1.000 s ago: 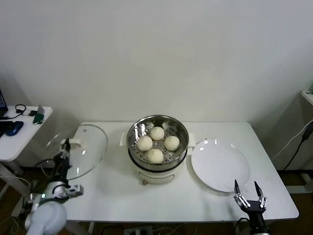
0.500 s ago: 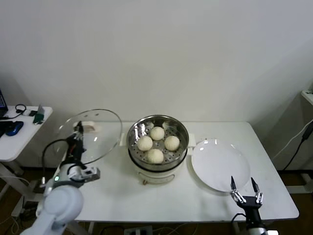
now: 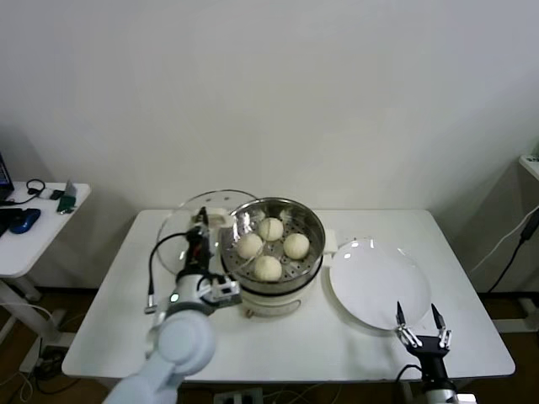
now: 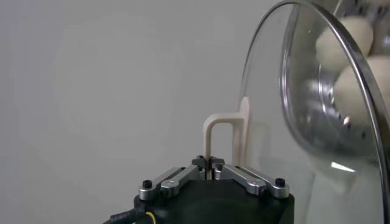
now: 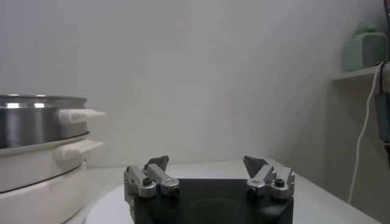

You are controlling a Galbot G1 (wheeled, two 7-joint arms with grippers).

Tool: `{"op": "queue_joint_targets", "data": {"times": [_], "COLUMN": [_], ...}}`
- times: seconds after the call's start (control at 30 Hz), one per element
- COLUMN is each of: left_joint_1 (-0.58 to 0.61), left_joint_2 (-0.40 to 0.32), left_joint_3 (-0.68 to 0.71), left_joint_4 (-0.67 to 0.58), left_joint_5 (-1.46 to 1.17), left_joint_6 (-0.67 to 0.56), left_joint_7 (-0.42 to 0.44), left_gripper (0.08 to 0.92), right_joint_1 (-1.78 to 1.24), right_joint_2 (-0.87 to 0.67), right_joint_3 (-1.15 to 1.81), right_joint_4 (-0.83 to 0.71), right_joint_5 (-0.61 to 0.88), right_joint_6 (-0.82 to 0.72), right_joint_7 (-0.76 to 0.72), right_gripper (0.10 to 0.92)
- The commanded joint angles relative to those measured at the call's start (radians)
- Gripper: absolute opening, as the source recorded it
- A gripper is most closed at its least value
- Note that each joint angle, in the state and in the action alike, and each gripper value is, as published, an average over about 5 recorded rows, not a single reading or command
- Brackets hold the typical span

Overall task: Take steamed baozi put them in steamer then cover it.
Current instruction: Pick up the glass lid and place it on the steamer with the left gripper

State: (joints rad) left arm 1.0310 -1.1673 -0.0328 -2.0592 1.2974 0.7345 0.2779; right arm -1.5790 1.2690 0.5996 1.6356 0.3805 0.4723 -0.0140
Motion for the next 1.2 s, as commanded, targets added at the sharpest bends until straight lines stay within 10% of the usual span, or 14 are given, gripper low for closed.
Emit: {"op": "queue_joint_targets", "data": {"times": [0.03,0.57,1.2], "left_joint_1": [-0.134,-0.12,-0.084], "left_joint_2": [-0.235,-0.424,-0.427], "left_joint_3": [0.206,0.204,0.144], "left_joint_4": [0.131,0.302,0.366], "left_joint_5": [0.162,0.306,0.389], "left_joint_6": [0.041,0.019,-0.02], "left_joint_7": [0.053,0.04,0.003], "left_gripper": [0.131,0.131,0.131], "right_joint_1": [0.006,0.002,0.003], "right_joint_2": [0.001,-0.005,-0.019], "right_joint_3": [0.004,0.0,0.009], "right_joint_4": [-0.008,-0.006,-0.003], "right_joint_5": [-0.006,-0.007,0.011], "right_joint_6": [0.002,-0.012,-0.005], "right_joint_7": [0.004,-0.004,-0.002], "right_gripper": [0.823,0.823,0.823]}}
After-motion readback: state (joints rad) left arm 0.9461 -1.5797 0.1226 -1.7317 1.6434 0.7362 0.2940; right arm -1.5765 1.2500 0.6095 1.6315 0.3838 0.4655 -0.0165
